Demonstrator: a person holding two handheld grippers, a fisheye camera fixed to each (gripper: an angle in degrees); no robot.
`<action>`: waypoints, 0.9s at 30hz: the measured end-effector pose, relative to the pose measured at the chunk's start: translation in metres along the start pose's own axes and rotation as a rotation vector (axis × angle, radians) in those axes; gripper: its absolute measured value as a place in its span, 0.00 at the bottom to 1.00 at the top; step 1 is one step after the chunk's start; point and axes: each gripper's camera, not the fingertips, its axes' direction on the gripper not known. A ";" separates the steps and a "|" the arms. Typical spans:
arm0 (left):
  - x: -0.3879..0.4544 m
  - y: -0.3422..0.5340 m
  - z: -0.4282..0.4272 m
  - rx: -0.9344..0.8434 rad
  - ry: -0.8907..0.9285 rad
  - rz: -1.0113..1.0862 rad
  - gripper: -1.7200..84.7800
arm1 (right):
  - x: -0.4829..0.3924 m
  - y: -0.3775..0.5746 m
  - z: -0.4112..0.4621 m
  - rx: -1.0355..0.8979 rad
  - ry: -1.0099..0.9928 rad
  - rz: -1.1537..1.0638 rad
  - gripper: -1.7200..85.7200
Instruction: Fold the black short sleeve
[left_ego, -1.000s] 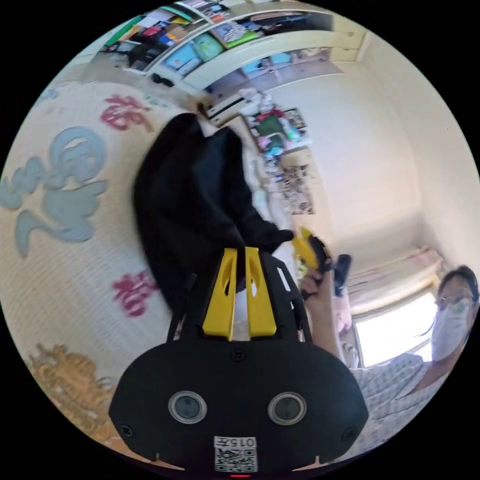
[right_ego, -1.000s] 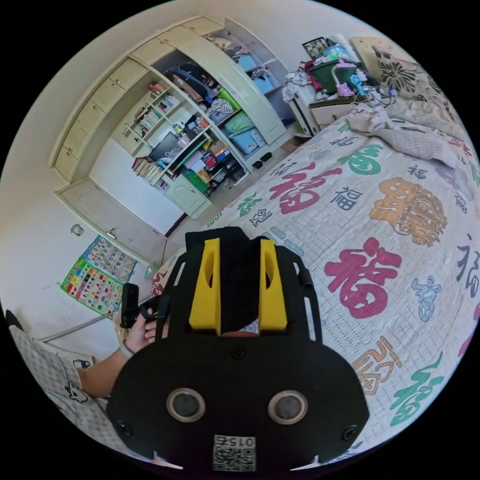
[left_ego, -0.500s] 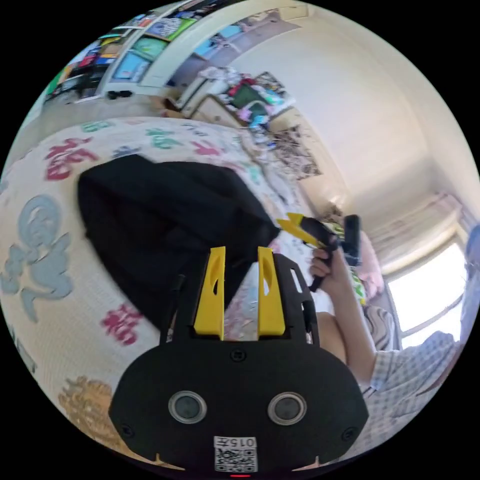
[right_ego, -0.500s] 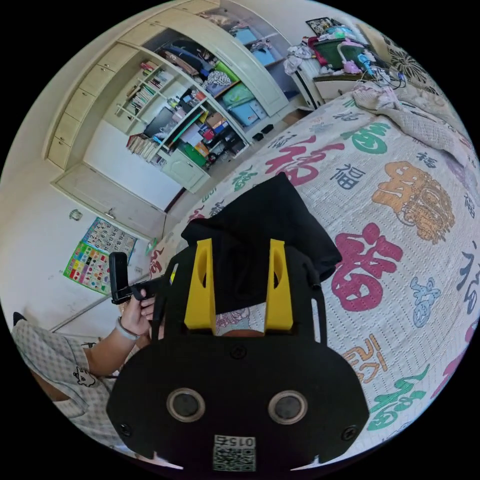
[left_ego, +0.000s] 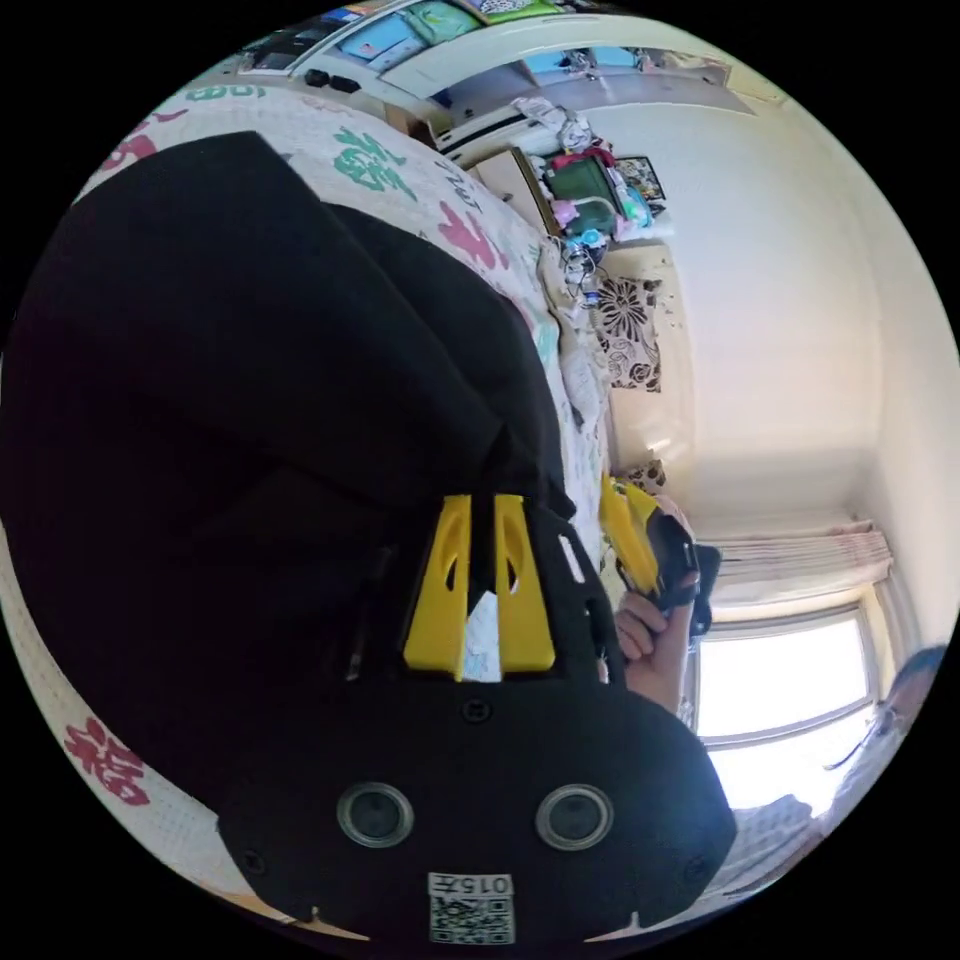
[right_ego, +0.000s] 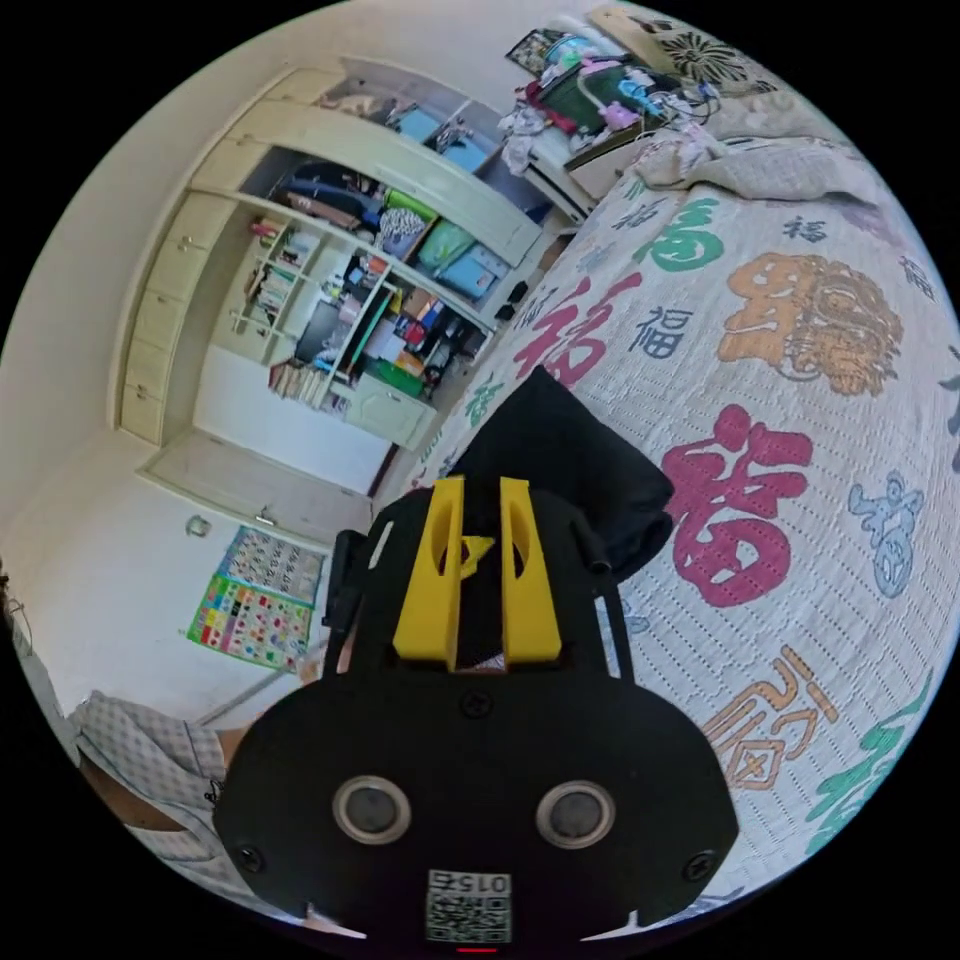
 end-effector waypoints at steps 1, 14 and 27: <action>0.001 -0.005 -0.007 0.027 0.110 -0.003 0.03 | 0.002 0.001 -0.006 0.029 0.002 0.020 0.10; 0.030 -0.086 -0.238 0.767 -0.339 0.093 0.03 | -0.036 -0.005 0.032 -0.151 0.189 -0.070 0.15; -0.015 0.032 -0.133 0.119 -0.432 0.232 0.15 | -0.119 0.029 0.157 -0.478 0.800 -0.491 0.17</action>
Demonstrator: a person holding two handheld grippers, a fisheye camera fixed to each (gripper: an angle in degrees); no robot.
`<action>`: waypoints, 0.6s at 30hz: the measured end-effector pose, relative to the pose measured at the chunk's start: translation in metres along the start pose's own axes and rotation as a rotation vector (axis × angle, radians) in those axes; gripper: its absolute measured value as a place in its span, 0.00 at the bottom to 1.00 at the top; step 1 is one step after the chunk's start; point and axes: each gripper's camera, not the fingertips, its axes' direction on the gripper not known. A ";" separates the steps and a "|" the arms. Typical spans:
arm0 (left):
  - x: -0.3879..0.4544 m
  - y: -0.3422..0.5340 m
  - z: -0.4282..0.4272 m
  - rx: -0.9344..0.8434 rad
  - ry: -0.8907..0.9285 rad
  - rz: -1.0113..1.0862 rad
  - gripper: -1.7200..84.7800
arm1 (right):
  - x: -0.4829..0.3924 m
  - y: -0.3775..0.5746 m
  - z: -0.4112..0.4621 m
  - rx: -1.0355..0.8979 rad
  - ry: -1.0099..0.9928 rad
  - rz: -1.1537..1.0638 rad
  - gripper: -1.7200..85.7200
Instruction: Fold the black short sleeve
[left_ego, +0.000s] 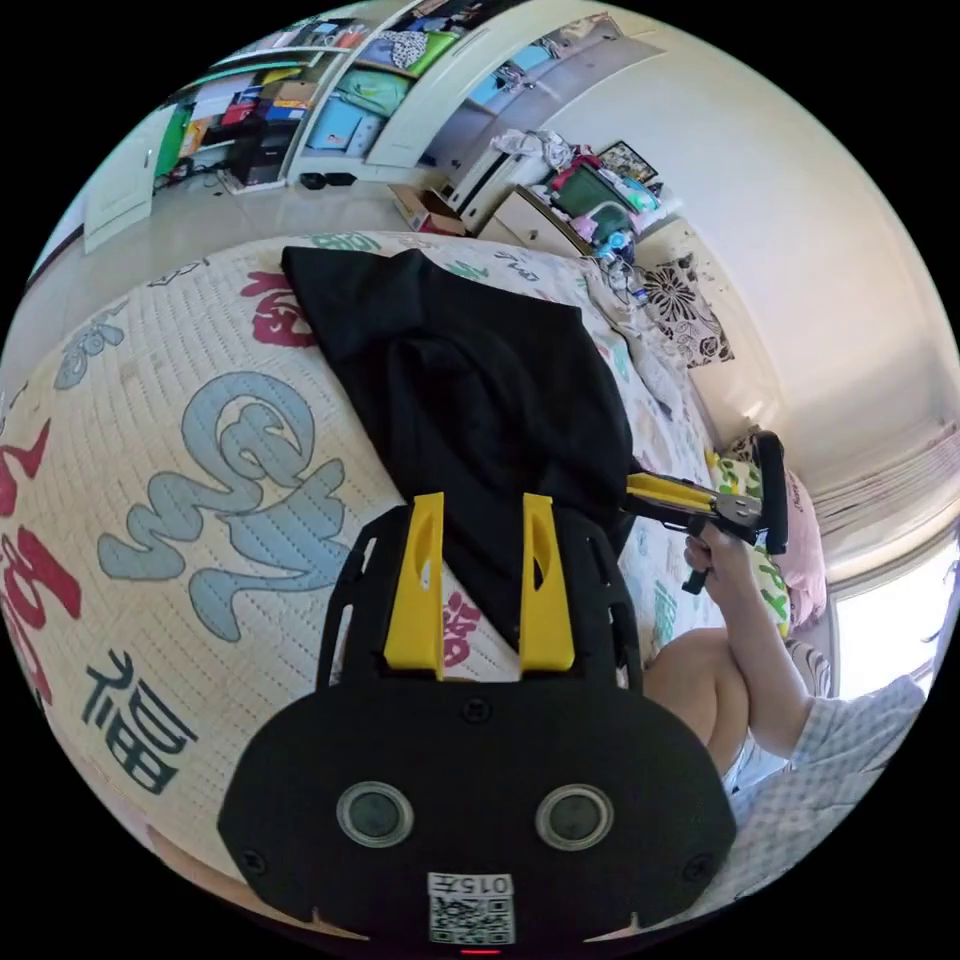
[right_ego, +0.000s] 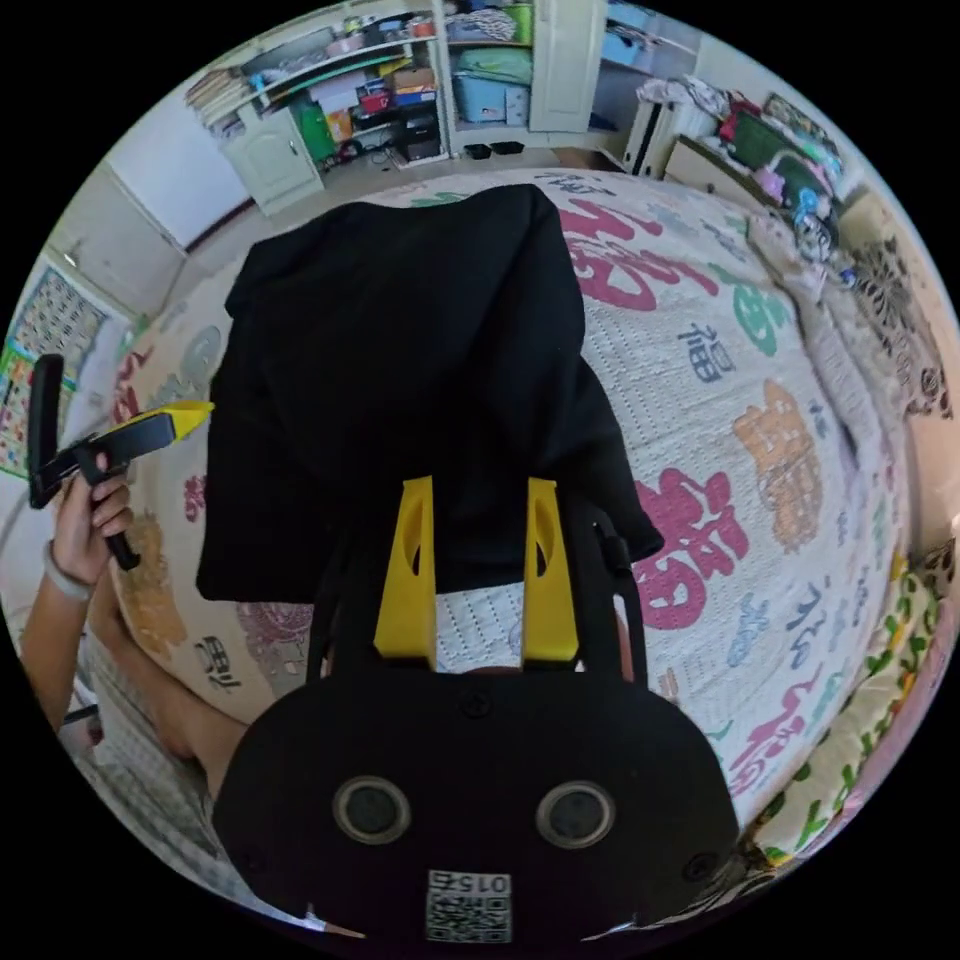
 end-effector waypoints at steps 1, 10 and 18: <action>0.003 0.008 -0.001 0.034 0.026 -0.001 0.15 | -0.011 0.000 -0.008 0.035 0.000 -0.030 0.17; -0.004 -0.001 0.009 0.124 -0.057 -0.156 0.13 | -0.030 -0.025 -0.008 0.039 -0.165 -0.063 0.12; 0.005 0.005 -0.028 0.194 0.187 -0.092 0.01 | 0.079 -0.007 -0.090 0.316 -0.700 0.298 0.02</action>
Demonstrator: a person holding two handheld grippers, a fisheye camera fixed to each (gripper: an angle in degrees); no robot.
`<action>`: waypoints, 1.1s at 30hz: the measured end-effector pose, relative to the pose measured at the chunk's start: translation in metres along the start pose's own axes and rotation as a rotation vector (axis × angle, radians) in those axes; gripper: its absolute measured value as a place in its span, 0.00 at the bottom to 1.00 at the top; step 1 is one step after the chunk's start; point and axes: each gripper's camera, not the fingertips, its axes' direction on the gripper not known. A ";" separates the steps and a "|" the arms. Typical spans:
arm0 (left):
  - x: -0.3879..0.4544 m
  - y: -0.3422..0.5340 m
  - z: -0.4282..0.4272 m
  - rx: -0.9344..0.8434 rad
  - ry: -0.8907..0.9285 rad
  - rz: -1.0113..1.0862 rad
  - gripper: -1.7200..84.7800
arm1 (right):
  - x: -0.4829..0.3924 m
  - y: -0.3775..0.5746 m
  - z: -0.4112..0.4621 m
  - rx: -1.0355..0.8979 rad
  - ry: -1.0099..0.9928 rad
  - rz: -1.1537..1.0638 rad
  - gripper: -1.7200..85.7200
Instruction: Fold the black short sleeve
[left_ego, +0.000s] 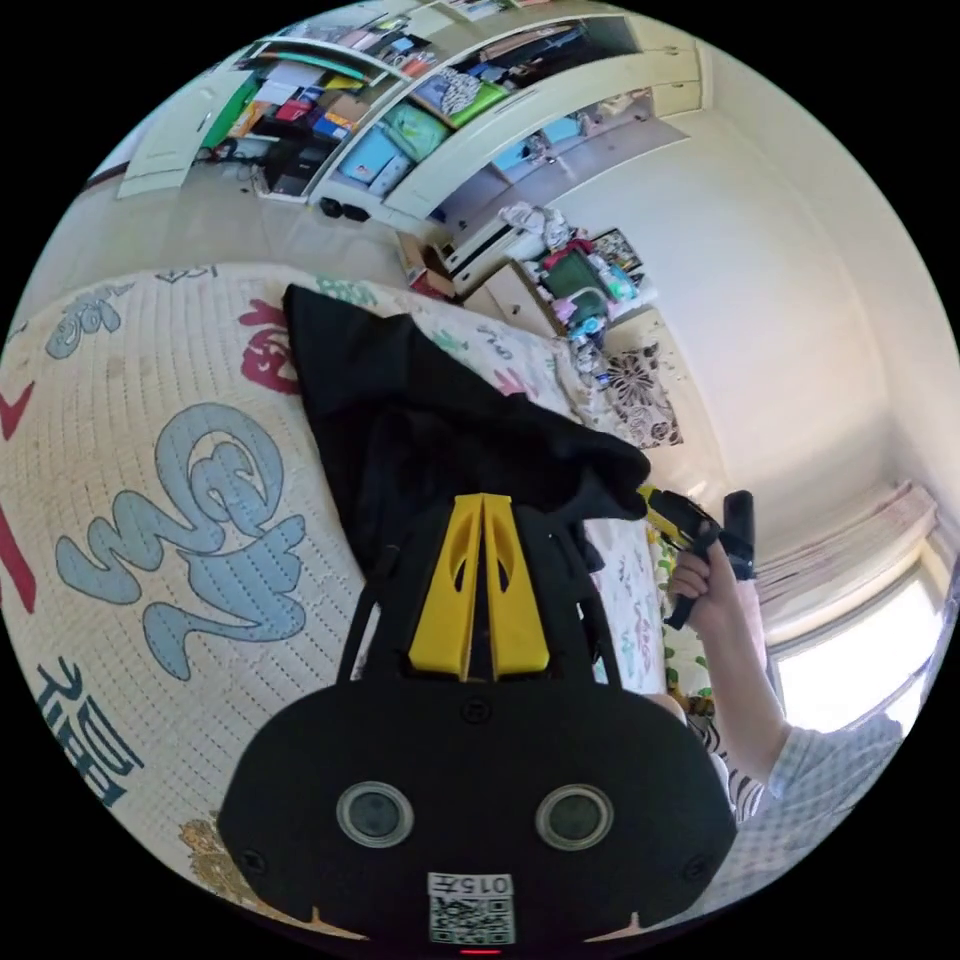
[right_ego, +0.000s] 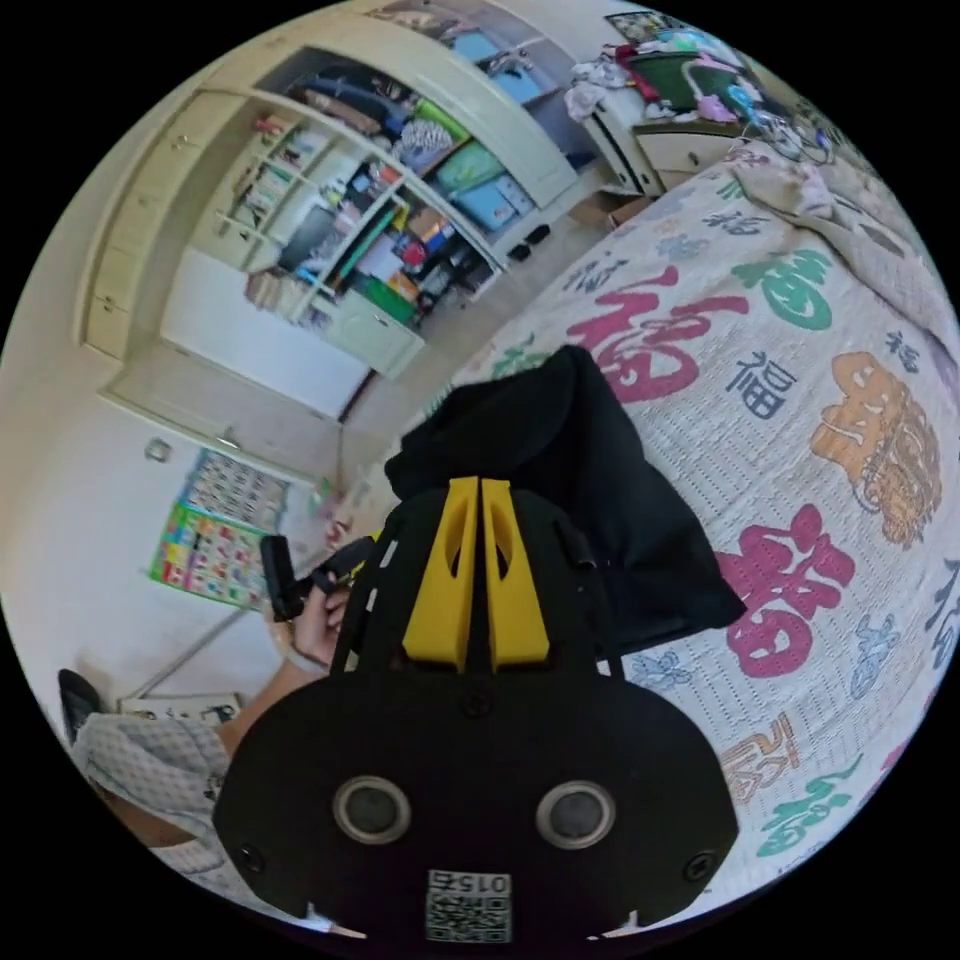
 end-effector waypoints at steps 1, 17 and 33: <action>0.009 0.003 -0.022 0.044 -0.044 0.036 0.01 | -0.001 0.004 -0.031 0.062 0.028 0.001 0.01; 0.100 0.119 0.028 -0.320 0.018 0.325 0.14 | 0.052 0.181 -0.161 0.116 0.385 0.204 0.06; 0.245 0.174 0.124 -0.487 -0.028 0.692 0.15 | -0.016 0.154 -0.065 0.058 0.224 0.043 0.04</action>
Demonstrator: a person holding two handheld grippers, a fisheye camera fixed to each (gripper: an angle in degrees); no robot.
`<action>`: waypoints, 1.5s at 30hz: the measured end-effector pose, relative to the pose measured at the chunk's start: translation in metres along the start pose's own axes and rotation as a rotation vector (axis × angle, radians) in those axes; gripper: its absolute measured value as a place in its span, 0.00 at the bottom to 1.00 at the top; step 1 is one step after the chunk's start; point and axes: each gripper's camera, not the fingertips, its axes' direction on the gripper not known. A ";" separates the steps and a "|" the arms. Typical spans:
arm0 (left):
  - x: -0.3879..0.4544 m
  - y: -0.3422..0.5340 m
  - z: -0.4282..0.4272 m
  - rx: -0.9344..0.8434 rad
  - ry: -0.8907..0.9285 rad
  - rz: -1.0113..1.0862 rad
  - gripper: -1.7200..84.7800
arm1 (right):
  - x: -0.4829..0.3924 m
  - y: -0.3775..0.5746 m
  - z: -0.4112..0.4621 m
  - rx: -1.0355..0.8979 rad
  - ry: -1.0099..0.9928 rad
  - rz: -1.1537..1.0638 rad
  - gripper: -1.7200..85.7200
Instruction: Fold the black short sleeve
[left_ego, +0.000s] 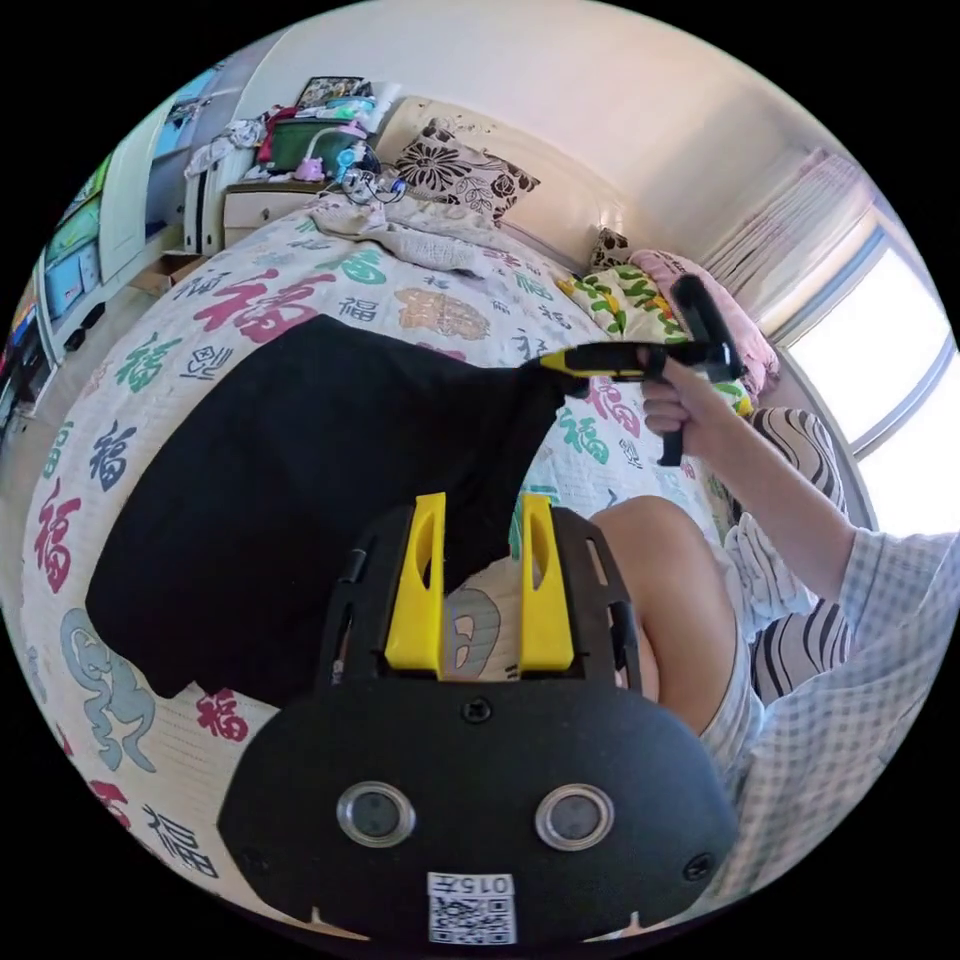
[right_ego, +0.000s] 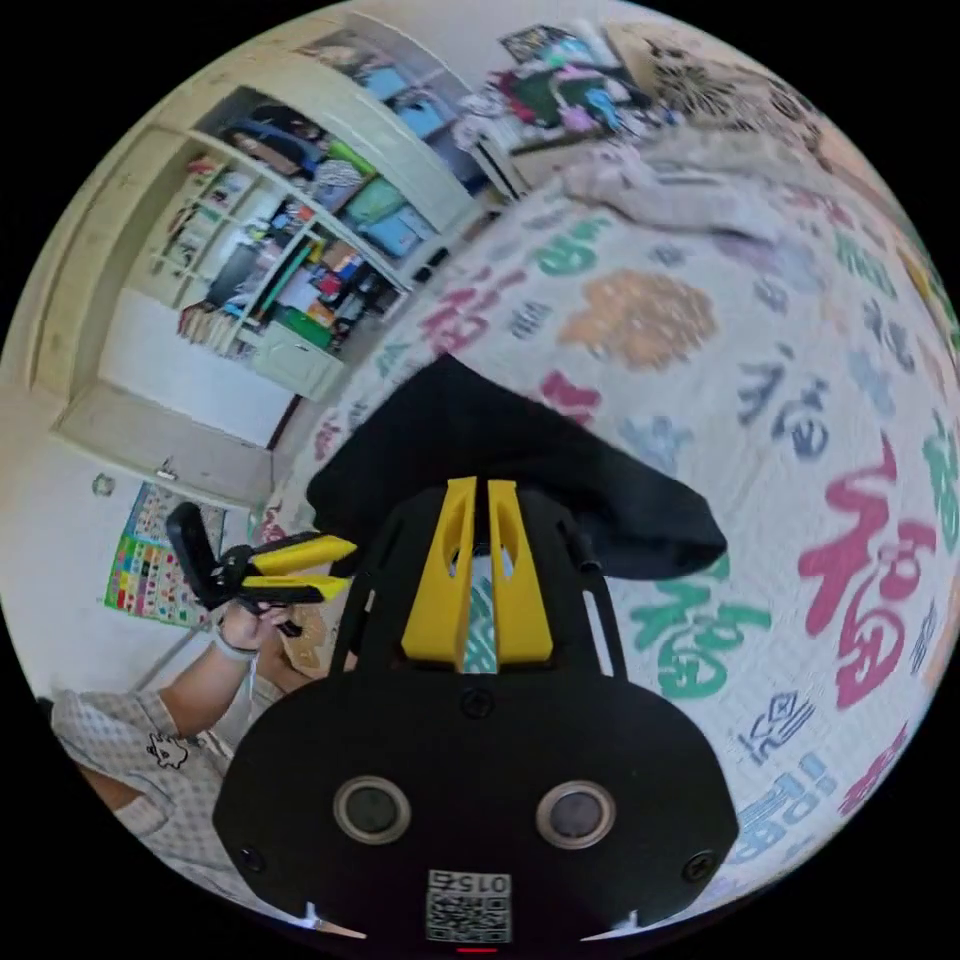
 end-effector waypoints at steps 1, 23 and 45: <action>0.004 0.001 -0.001 0.020 -0.024 -0.015 0.15 | -0.034 -0.013 -0.004 0.031 -0.055 -0.103 0.04; 0.075 0.119 -0.044 -0.140 -0.442 0.198 0.16 | -0.329 0.216 0.195 -0.555 0.258 -0.982 0.13; 0.300 0.101 -0.166 0.462 -0.686 0.193 0.04 | -0.386 0.270 -0.073 0.190 0.276 -0.559 0.02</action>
